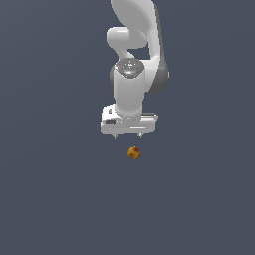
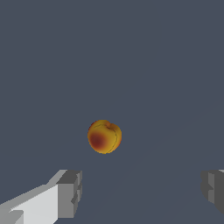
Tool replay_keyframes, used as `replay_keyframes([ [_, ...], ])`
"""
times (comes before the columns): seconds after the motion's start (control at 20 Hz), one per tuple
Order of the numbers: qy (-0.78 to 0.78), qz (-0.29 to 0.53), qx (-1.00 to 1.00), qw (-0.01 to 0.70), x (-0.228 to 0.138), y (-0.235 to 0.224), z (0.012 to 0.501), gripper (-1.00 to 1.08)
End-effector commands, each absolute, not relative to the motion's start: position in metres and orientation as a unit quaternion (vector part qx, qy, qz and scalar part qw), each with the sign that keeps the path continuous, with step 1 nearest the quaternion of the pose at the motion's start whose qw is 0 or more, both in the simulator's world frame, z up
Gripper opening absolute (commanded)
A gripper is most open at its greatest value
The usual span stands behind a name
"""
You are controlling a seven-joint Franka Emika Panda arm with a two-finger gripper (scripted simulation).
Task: Pick up the object and move it to a goal position.
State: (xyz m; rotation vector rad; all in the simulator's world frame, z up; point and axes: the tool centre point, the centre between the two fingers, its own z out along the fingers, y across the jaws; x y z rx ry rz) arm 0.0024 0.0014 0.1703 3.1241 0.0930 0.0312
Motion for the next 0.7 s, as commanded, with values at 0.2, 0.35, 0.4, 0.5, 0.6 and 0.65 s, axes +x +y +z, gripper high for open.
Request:
replay_keyframes([
  [0.2, 0.038, 0.007, 0.999, 0.01, 0.001, 0.008, 0.169, 1.0],
  [0.35, 0.048, 0.002, 0.999, 0.012, -0.002, 0.018, 0.167, 1.0],
  [0.4, 0.049, 0.001, 0.999, 0.013, -0.002, 0.02, 0.167, 1.0],
  [0.5, 0.049, 0.0, 0.999, 0.013, -0.003, 0.022, 0.167, 1.0],
  [0.6, 0.048, 0.0, 0.999, 0.013, -0.003, 0.022, 0.167, 1.0],
  [0.65, 0.048, 0.0, 0.999, 0.013, -0.003, 0.021, 0.167, 1.0],
])
